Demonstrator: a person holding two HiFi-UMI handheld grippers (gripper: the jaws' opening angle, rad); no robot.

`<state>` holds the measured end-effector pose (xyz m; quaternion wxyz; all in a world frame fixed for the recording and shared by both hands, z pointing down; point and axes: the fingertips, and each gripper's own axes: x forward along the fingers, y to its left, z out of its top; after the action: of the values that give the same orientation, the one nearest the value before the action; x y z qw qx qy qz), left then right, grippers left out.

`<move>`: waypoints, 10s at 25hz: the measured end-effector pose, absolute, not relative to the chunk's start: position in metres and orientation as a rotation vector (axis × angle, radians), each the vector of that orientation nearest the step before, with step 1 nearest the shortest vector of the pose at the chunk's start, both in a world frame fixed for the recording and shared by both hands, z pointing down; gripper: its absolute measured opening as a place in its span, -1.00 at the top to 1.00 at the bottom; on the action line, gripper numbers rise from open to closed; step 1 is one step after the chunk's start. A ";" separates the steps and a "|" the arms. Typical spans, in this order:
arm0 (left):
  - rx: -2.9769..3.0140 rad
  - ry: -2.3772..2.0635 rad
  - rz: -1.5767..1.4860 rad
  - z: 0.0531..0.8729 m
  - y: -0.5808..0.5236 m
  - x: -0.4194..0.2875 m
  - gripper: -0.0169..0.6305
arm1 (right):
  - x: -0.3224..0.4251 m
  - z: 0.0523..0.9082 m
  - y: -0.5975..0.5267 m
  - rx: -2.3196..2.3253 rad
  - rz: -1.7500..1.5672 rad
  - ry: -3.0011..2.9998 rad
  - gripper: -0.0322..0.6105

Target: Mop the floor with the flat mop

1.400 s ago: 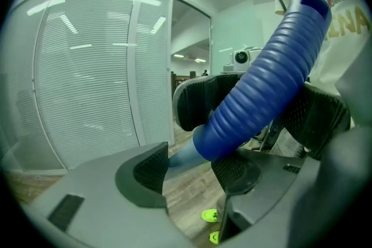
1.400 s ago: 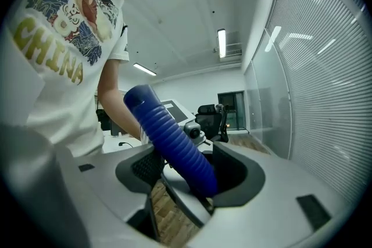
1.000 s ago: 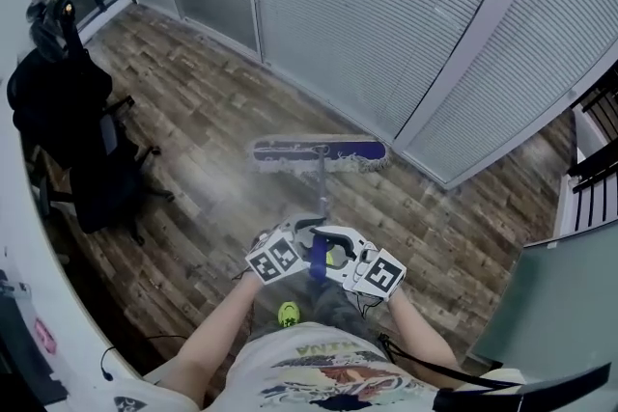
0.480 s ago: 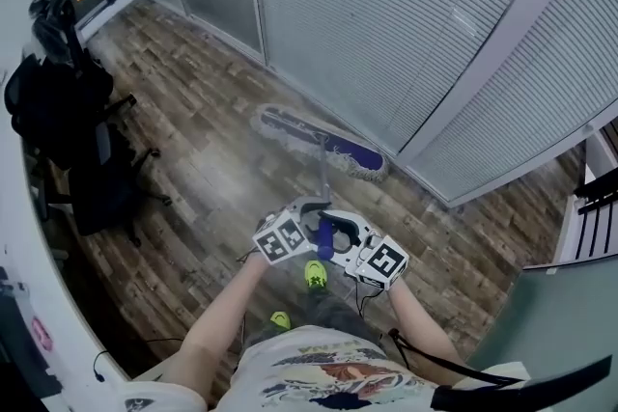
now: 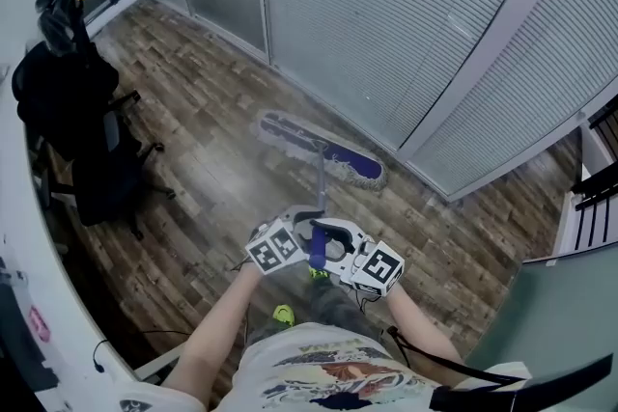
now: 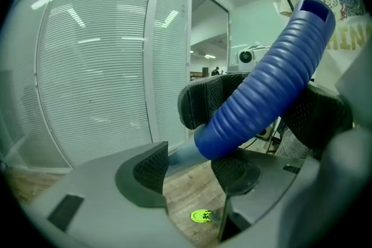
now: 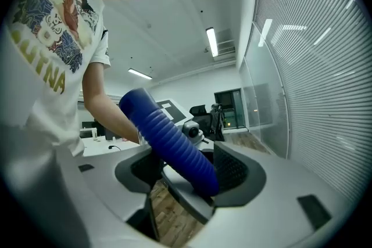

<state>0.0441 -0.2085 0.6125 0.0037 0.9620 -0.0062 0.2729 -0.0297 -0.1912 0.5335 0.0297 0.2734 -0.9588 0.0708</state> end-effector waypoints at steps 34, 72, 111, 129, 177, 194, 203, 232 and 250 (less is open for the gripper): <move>2.880 -0.453 0.800 0.621 0.288 -0.113 0.32 | -0.178 0.543 0.325 0.325 0.113 -3.013 0.13; 2.906 -0.396 0.733 0.607 -0.178 -0.107 0.32 | -0.177 0.531 -0.144 0.411 0.006 -3.044 0.13; 3.199 -0.354 0.826 0.603 -0.105 -0.098 0.50 | -0.166 0.532 -0.080 0.841 0.151 -2.939 0.14; 3.113 -0.379 0.901 0.605 0.183 -0.072 0.50 | -0.137 0.526 0.209 0.689 0.099 -3.068 0.14; 3.114 -0.377 0.992 0.617 -0.167 -0.065 0.49 | -0.127 0.538 -0.138 0.623 0.223 -3.163 0.11; 3.021 -0.544 1.075 0.616 -0.449 0.063 0.50 | 0.010 0.531 -0.414 0.450 0.261 -3.215 0.11; 3.014 -0.563 1.089 0.616 -0.434 0.053 0.50 | 0.000 0.533 -0.398 0.443 0.303 -3.194 0.10; 2.927 -0.696 0.896 0.610 0.001 -0.052 0.48 | -0.108 0.532 0.043 0.211 0.265 -3.091 0.10; 3.039 -0.752 0.845 0.610 0.143 0.039 0.48 | -0.021 0.541 0.191 0.062 0.153 -3.034 0.11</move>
<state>0.0388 0.1432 0.6105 -0.0507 0.9360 -0.2316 0.2603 -0.0206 0.1911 0.5409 0.0515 0.0203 -0.9972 0.0504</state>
